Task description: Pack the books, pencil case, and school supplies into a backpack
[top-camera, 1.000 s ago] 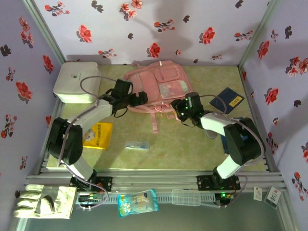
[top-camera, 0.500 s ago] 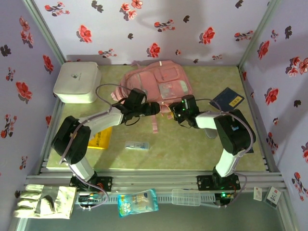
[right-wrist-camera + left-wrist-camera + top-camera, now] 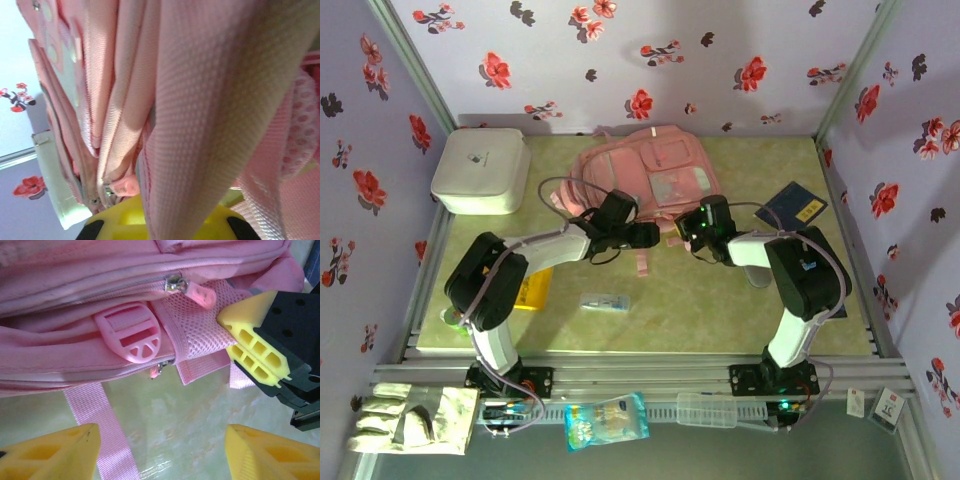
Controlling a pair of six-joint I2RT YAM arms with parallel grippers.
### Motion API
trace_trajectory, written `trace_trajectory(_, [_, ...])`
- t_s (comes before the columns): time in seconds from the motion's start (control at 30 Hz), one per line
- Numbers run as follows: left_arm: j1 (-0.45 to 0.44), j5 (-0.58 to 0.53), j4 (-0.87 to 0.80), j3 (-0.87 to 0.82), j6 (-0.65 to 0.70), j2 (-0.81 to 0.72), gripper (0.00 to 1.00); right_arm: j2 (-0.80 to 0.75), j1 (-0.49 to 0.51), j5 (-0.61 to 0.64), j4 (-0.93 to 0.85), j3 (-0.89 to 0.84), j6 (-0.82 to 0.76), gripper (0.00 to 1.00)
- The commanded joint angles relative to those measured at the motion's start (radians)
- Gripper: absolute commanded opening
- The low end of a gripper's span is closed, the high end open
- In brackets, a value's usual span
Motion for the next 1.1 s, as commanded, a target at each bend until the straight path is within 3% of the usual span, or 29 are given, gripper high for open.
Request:
trace_trajectory(0.0, [-0.011, 0.009, 0.007, 0.04, 0.05, 0.035, 0.62, -0.011, -0.001, -0.006, 0.138, 0.009, -0.028, 0.01])
trace_trajectory(0.3, [-0.011, -0.083, 0.059, 0.043, 0.059, 0.051, 0.56, -0.071, 0.017, -0.058, 0.141, 0.043, -0.055, 0.0])
trace_trajectory(0.73, [-0.013, -0.105, 0.151, 0.043, 0.103, 0.067, 0.42, -0.106, 0.028, -0.102, 0.105, 0.088, -0.056, 0.0])
trace_trajectory(1.07, [-0.018, -0.17, 0.184, 0.045, 0.126, 0.08, 0.38, -0.106, 0.03, -0.115, 0.095, 0.1, -0.046, 0.0])
